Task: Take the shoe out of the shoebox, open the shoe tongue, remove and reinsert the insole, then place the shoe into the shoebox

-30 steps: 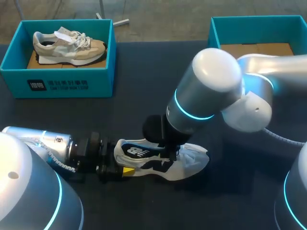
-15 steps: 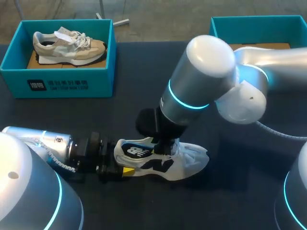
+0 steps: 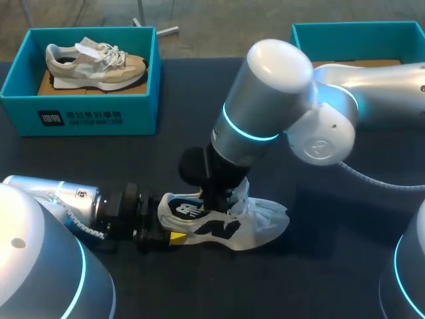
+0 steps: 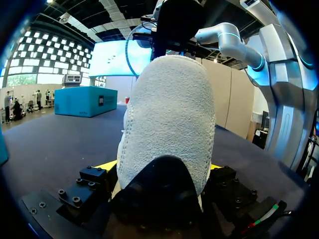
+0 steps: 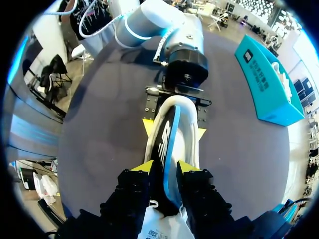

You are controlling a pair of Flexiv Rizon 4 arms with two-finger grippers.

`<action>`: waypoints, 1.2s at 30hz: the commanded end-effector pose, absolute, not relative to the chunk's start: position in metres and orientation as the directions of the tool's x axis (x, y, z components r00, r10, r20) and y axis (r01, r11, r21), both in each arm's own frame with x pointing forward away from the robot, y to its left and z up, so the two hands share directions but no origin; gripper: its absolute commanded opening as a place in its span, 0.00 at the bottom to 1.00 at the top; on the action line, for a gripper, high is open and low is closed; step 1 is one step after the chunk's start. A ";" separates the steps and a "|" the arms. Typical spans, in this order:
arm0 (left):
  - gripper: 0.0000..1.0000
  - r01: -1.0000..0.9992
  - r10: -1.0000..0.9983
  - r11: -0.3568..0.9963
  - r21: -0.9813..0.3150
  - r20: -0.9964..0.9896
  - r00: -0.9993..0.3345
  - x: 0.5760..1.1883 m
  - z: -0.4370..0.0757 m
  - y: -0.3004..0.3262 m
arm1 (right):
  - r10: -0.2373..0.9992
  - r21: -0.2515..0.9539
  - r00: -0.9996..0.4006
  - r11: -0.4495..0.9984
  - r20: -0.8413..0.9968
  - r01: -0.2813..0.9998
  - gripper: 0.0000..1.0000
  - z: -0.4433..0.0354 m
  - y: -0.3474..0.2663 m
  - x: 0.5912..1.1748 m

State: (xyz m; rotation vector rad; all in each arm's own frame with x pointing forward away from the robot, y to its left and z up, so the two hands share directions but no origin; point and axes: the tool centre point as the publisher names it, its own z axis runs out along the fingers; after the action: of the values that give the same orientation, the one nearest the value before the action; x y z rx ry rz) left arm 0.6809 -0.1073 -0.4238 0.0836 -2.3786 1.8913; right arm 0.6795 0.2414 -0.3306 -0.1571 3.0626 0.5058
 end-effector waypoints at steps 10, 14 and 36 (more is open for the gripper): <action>0.00 -0.107 0.018 0.228 -0.968 0.114 -0.993 0.682 -0.426 -0.107 | -0.108 0.324 -0.994 0.940 -0.015 -0.107 0.19 -0.339 0.247 0.679; 0.00 -0.107 0.018 0.228 -0.968 0.114 -0.993 0.682 -0.426 -0.107 | -0.114 0.326 -0.993 0.938 -0.028 -0.117 0.00 -0.336 0.249 0.680; 0.00 -0.107 0.018 0.228 -0.968 0.114 -0.993 0.682 -0.426 -0.107 | -0.163 0.354 -0.987 0.923 0.014 -0.147 0.32 -0.345 0.250 0.683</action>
State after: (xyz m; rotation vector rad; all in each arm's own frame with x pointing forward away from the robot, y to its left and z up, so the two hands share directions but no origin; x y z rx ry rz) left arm 0.6811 -0.1071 -0.4238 0.0841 -2.3789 1.8913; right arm 0.6793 0.2466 -0.3394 -0.2492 3.1121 0.5664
